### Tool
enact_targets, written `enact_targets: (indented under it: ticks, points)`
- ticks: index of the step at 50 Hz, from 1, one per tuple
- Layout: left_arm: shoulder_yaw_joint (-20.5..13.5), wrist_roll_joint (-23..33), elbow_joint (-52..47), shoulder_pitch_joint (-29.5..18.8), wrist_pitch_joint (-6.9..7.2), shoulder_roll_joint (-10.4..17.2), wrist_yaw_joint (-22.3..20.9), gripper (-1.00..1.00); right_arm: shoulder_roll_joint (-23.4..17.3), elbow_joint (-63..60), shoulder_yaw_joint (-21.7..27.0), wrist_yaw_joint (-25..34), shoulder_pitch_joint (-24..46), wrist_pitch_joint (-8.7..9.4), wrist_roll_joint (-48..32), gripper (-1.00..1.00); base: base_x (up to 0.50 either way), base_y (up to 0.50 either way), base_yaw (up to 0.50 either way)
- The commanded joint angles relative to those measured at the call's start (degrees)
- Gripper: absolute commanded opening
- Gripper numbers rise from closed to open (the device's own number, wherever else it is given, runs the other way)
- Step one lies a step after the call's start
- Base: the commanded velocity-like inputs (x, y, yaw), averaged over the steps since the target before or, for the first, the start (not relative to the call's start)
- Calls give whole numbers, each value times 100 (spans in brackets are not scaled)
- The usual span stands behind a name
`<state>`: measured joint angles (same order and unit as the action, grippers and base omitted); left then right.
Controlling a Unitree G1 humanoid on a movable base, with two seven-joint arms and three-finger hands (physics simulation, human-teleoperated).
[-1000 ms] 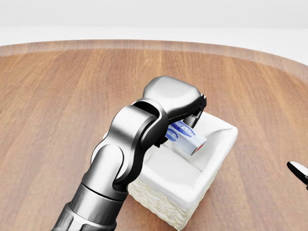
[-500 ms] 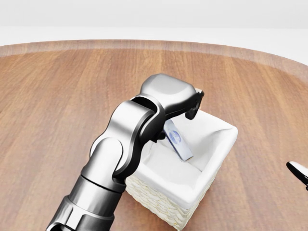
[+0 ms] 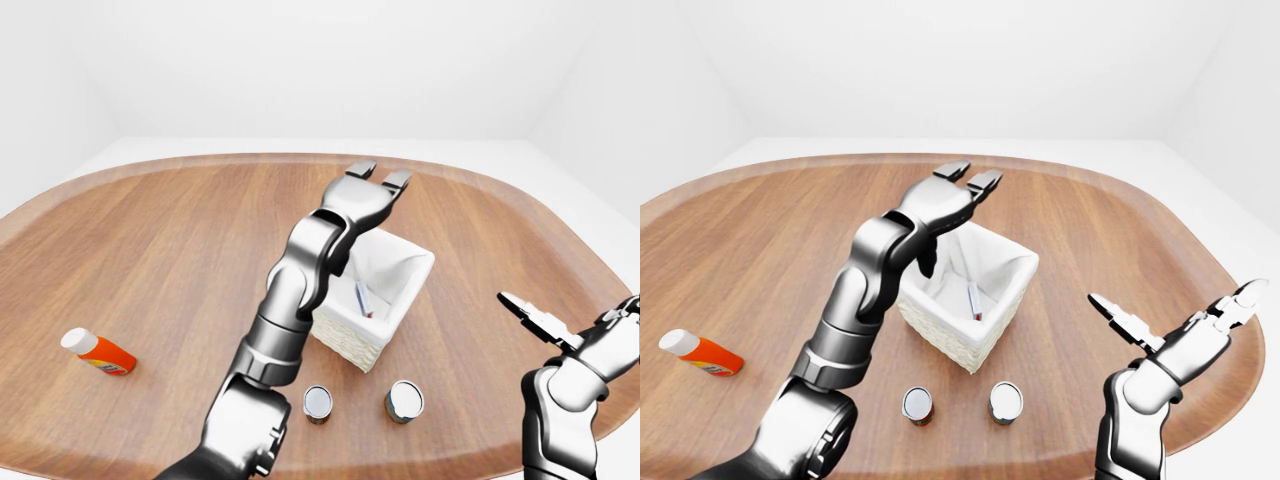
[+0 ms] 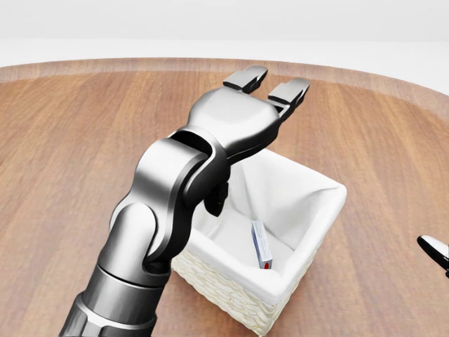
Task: Pick up the alphabet soup and the cream cheese box, and put them in the basket.
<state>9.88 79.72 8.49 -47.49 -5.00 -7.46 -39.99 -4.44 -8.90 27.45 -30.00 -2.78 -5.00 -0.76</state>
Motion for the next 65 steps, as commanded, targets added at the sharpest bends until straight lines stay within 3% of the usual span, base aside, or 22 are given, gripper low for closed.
enact_targets:
  ticks: [1, 8, 15, 17, 23, 26, 30, 32, 33, 34, 37, 38, 49, 56, 60, 65]
  points:
    - [-151, -186, -1132, 489, 0, 250, -1, 100, -2, 6, -10, 0, -3, 0, -7, 100, 0, 0, 0]
    - [-342, -496, -1889, 772, 0, 527, 446, 100, 3, 50, -7, 0, 8, 0, -16, 100, 0, 0, 0]
    - [-480, -777, -2405, 828, 0, 762, 272, 100, -1, -14, -6, 0, -2, 0, -6, 100, 0, 0, 0]
    - [-508, -946, -2650, 937, 80, 741, 285, 100, 5, -27, -7, 0, -5, 0, -12, 100, 0, 0, 0]
    - [-651, -1121, -3102, 1420, 93, 955, 455, 100, 16, -52, -5, 0, -21, 0, -13, 100, 0, 0, 0]
    - [-591, -979, -3716, 1727, 45, 987, 250, 100, 14, -33, 1, 0, -15, 0, -18, 100, 0, 0, 0]
    - [-883, -1317, -4289, 1809, 257, 1137, -1, 100, 18, -33, -9, 0, -19, 0, -43, 100, 0, 0, 0]
    - [-993, -1537, -4489, 1890, 469, 1170, 23, 100, 14, 14, -11, 0, -5, 0, -46, 100, 0, 0, 0]
    - [-1025, -1211, -4579, 1899, 781, 1133, 41, 100, 11, 13, -14, 0, -3, 0, -47, 100, 0, 0, 0]
    - [-1059, -1631, -4702, 1957, 680, 1236, 74, 100, 11, 8, -19, 0, -5, 0, -50, 100, 0, 0, 0]
    - [-1214, -1759, -5116, 2189, 868, 1370, 158, 100, 14, -23, -15, 0, -11, 0, -50, 100, 0, 0, 0]
    - [-1280, -1557, -5102, 2231, 1000, 1376, 111, 100, 12, -5, -16, 0, -8, 0, -51, 100, 0, 0, 0]
    - [-1839, -2419, -5670, 2567, 1000, 1948, 230, 100, 5, 28, -8, 0, -1, 0, -67, 100, 0, 0, 0]
    - [-2392, -3260, -5860, 2717, 1000, 2253, 454, 100, -10, 66, -14, 0, 12, 0, -71, 100, 0, 0, 0]
    - [-2921, -3767, -6127, 2946, 1000, 2553, 544, 100, -12, 79, -22, 0, 16, 0, -81, 100, 0, 0, 0]
    - [-3336, -4097, -6301, 3183, 1000, 2822, 557, 100, -10, 59, -22, 0, 7, 0, -75, 100, 0, 0, 0]
